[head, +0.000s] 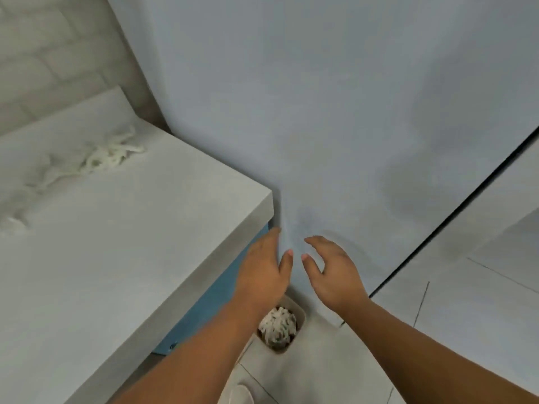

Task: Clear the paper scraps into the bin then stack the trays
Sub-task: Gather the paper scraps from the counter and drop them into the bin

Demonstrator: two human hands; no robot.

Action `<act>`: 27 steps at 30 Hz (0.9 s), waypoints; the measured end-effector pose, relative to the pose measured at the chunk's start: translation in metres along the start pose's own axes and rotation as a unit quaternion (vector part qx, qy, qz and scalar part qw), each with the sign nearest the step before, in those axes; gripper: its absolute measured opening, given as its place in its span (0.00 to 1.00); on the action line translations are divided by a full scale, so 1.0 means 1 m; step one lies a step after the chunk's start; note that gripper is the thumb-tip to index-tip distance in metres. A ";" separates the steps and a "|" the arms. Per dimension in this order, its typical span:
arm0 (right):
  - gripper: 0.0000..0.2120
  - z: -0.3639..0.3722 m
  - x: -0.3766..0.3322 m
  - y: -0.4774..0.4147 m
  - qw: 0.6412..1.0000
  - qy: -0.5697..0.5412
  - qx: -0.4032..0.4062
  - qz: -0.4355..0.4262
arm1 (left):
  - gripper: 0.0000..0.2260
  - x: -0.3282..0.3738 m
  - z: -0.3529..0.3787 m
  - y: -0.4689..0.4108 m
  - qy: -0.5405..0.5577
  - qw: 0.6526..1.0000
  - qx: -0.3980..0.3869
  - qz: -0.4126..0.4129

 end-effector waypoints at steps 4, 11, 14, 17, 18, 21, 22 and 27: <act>0.20 -0.029 -0.056 -0.006 0.998 -0.012 0.011 -0.067 | 0.23 0.018 -0.059 0.010 -0.001 0.999 0.053 0.007; 0.21 -0.034 -0.172 -0.036 0.984 -0.018 -0.020 -0.178 | 0.19 0.002 -0.180 0.029 -0.082 0.982 0.167 -0.016; 0.20 -0.020 -0.215 -0.049 0.977 -0.019 -0.030 -0.208 | 0.18 -0.022 -0.216 0.037 -0.098 0.975 0.193 -0.044; 0.20 0.006 -0.250 -0.061 0.970 -0.015 -0.056 -0.237 | 0.17 -0.056 -0.248 0.043 -0.106 0.970 0.209 -0.068; 0.19 0.017 -0.259 -0.065 0.967 -0.010 -0.066 -0.248 | 0.17 -0.069 -0.257 0.045 -0.108 0.968 0.212 -0.076; 0.19 0.051 -0.282 -0.079 0.959 0.000 -0.101 -0.264 | 0.17 -0.112 -0.280 0.049 -0.112 0.963 0.221 -0.103; 0.19 0.063 -0.288 -0.084 0.958 0.002 -0.112 -0.266 | 0.16 -0.128 -0.288 0.049 -0.114 0.962 0.222 -0.111; 0.18 0.126 -0.322 -0.116 0.950 0.031 -0.156 -0.269 | 0.16 -0.214 -0.325 0.043 -0.132 0.955 0.214 -0.155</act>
Point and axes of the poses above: each hand's wrist, its own y-axis away from the middle knuckle, its own z-axis out of the palm, x = y × z, the point moved 5 cm from there along -y, towards the middle knuckle, and after that the axes turned 5 degrees about -x, right-handed, at the moved point
